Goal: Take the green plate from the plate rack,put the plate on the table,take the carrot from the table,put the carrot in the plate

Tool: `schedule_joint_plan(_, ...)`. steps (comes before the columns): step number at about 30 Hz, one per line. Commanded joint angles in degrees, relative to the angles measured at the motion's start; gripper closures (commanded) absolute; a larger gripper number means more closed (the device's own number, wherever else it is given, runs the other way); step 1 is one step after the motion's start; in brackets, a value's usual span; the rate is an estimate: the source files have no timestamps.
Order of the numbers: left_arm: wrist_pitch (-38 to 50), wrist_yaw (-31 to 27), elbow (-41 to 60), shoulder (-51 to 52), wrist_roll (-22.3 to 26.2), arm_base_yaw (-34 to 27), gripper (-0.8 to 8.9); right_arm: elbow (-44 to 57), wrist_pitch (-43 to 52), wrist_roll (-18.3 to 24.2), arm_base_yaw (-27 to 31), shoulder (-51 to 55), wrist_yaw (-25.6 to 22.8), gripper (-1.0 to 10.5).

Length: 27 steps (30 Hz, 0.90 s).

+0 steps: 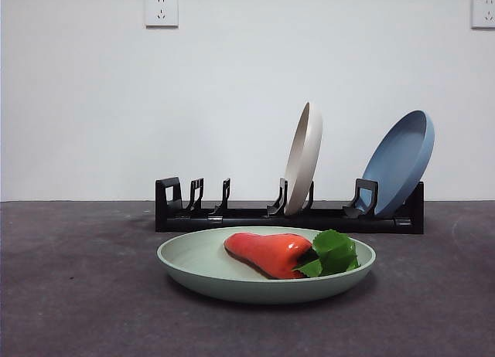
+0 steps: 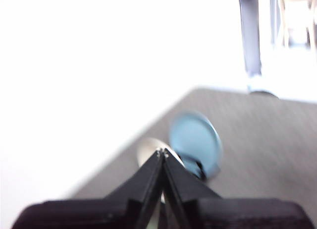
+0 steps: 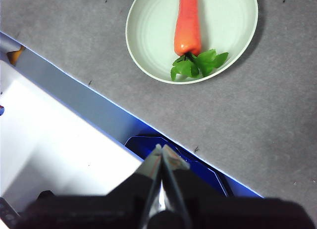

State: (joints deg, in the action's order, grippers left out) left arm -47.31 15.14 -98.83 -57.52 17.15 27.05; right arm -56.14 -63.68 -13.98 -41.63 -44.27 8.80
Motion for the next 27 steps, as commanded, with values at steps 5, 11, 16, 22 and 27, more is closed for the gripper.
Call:
schedule_joint_plan(5, 16.8, 4.4, 17.7, 11.8, 2.6, -15.3, 8.16, 0.3, 0.2, -0.3, -0.1, 0.1, -0.2, 9.5)
schedule_joint_plan(11, 30.2, 3.5, 41.2, 24.3, 1.3, -22.0, 8.16, 0.3, 0.2, -0.3, -0.1, 0.1, -0.2, 9.5)
schedule_joint_plan(16, 39.4, 1.4, 60.0, 33.7, -3.0, -24.3, 8.16, 0.3, 0.2, -0.3, -0.1, 0.1, -0.2, 9.5)
schedule_joint_plan(22, 48.2, 0.3, 79.2, 43.8, -8.5, -25.7, 8.16, 0.3, 0.2, -0.3, -0.1, 0.1, -0.2, 9.5)
schedule_joint_plan(27, 49.4, -1.9, 89.1, 49.5, -10.4, -25.7, 8.16, 0.3, 0.2, -0.3, -0.1, 0.1, -0.2, 9.5)
